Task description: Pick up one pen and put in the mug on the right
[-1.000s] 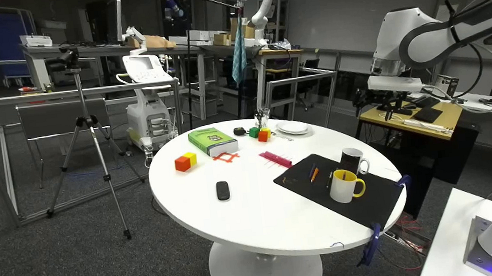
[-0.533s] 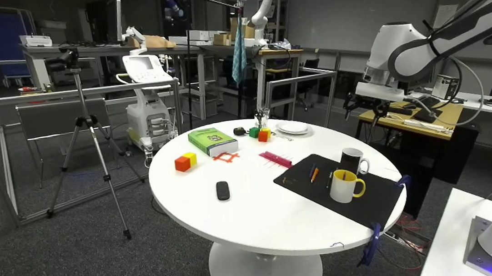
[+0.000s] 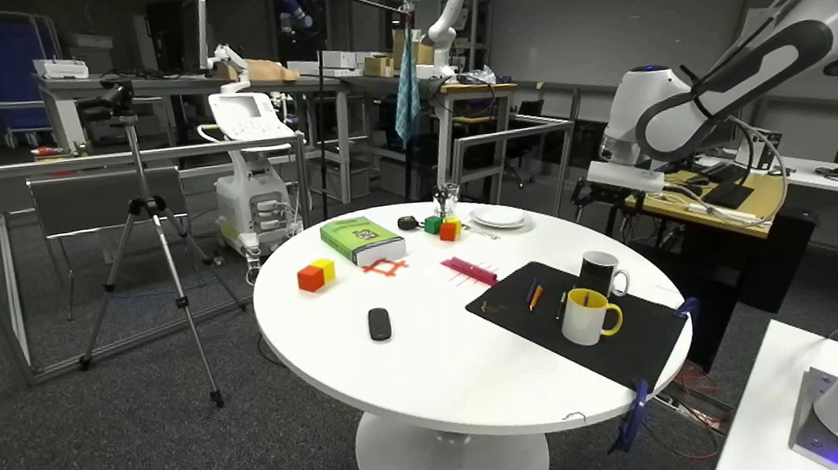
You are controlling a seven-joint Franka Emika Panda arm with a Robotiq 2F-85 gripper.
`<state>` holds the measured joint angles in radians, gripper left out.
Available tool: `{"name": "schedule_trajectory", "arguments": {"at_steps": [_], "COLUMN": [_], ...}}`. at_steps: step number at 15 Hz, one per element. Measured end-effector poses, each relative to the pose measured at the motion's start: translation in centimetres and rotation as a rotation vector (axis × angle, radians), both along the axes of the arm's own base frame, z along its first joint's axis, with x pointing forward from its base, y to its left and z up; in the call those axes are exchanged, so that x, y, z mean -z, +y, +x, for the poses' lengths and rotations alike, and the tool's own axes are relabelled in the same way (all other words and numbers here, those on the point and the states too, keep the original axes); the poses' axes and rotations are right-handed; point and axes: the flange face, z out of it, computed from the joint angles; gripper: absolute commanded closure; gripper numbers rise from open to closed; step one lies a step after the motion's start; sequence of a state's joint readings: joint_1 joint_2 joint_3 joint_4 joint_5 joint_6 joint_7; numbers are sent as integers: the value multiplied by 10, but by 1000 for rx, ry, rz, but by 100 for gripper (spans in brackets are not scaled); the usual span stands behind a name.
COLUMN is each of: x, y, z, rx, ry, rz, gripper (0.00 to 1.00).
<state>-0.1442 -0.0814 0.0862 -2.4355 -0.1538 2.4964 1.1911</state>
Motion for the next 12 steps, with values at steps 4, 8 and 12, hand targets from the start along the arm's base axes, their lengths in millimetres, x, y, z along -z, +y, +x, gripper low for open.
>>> {"name": "schedule_trajectory", "arguments": {"at_steps": [4,8,12], "x": [24,48,51], "y": [-12,-11,-9], "z": [18,33,37], "rx": [22,13,10], "ry": [39,94,98], "rz": [11,15,15], "gripper": [0,0,0]}}
